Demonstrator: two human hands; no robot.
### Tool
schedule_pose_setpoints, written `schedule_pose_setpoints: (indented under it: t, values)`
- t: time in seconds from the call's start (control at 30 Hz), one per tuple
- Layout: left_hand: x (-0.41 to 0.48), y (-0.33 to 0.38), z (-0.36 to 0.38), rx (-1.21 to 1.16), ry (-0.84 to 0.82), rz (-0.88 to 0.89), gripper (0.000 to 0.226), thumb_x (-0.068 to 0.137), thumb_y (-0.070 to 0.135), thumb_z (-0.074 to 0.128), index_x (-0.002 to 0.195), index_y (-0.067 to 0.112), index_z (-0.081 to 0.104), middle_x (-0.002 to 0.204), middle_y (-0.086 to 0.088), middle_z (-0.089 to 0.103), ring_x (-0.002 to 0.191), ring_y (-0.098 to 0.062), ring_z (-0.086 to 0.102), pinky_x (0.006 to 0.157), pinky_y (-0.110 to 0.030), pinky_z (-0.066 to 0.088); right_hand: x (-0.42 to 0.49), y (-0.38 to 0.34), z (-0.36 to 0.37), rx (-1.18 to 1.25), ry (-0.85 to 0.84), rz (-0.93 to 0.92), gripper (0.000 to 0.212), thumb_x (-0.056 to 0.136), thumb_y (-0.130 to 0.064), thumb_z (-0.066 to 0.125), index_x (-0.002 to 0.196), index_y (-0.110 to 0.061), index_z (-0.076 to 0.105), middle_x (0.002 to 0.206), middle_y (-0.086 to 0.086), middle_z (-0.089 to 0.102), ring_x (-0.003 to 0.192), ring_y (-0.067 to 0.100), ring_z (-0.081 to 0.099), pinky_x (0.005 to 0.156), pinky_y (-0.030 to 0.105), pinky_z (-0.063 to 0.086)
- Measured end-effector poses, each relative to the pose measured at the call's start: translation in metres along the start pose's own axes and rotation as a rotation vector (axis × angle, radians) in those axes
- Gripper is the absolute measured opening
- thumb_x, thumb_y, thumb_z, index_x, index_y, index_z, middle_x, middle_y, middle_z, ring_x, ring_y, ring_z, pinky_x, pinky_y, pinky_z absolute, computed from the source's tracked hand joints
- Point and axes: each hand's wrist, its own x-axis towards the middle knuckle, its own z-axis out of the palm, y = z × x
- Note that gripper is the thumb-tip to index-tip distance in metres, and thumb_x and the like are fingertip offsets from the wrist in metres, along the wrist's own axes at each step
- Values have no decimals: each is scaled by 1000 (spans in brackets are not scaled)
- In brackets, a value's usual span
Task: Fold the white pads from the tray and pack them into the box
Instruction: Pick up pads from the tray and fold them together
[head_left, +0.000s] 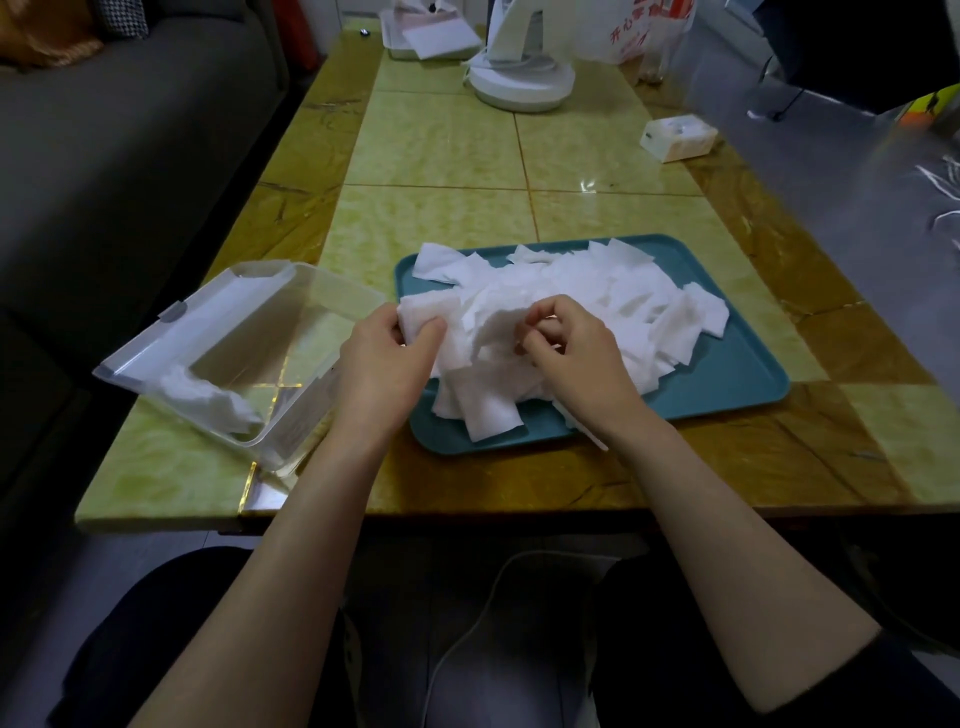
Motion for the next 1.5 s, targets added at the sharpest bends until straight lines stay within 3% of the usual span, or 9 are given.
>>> schedule_pose_setpoints:
  t: [0.13, 0.23, 0.37, 0.57, 0.73, 0.97, 1.13, 1.3, 1.5]
  values:
    - [-5, 3, 3, -15, -49, -2, 23, 89, 21, 60, 97, 0, 65, 93, -18, 68, 89, -30, 64, 77, -46, 50, -2, -4, 7, 46, -106, -48, 13, 89, -16, 60, 95, -24, 53, 87, -15, 60, 86, -1, 58, 68, 6, 42]
    - [-7, 5, 6, -5, -77, 8, 23, 90, 22, 60, 99, 1, 65, 96, -17, 68, 91, -30, 63, 79, -47, 50, -2, -6, 10, -2, -115, -94, 20, 88, -21, 62, 78, -33, 50, 77, -17, 57, 77, -3, 55, 65, 8, 41]
    - [-5, 3, 5, -1, -92, 25, 26, 89, 21, 60, 99, -2, 64, 96, -19, 68, 90, -31, 63, 77, -46, 49, 2, -3, 5, 18, -39, -79, 18, 87, -18, 64, 71, -24, 57, 68, -11, 56, 64, -2, 49, 62, 11, 39]
    - [-4, 0, 5, -5, -53, 22, 23, 90, 19, 58, 94, -3, 62, 92, -20, 67, 72, -16, 56, 57, -20, 41, 3, -12, -5, 182, -82, -28, 17, 90, -14, 59, 75, -8, 56, 66, -2, 49, 63, 5, 45, 63, 18, 41]
    - [-8, 5, 14, -135, -163, -23, 17, 91, 19, 58, 100, 5, 65, 99, -17, 69, 95, -30, 64, 84, -51, 51, -1, -11, 1, 167, -217, 13, 22, 92, -20, 57, 92, 1, 63, 83, 21, 59, 75, 15, 53, 71, 33, 48]
    - [-11, 7, 13, -213, -235, -38, 28, 96, 28, 51, 101, 4, 65, 101, -19, 67, 99, -36, 62, 90, -54, 50, -1, -9, -2, 136, -156, 12, 15, 91, -25, 58, 87, -12, 65, 73, -4, 58, 70, 7, 52, 69, 29, 47]
    - [-13, 11, 9, -284, -311, -46, 71, 75, 63, 53, 103, -1, 61, 102, -22, 65, 101, -39, 60, 92, -56, 48, -1, -9, -1, 95, -124, 11, 12, 90, -27, 59, 85, -16, 62, 75, -5, 60, 74, 9, 56, 75, 37, 52]
    - [-11, 4, 12, -276, -348, 31, 11, 87, 32, 67, 97, 27, 65, 95, 1, 73, 93, -15, 69, 87, -45, 55, -1, -11, -2, 161, -99, 65, 17, 91, -22, 59, 96, -7, 63, 80, 0, 63, 73, 7, 58, 71, 27, 51]
    - [-7, -2, 12, -373, -360, 31, 10, 89, 26, 63, 99, 25, 65, 92, -1, 75, 90, -17, 71, 87, -43, 56, 0, -13, -6, 361, -209, 192, 21, 95, -16, 52, 110, -4, 61, 98, 9, 69, 89, 15, 68, 76, 24, 56]
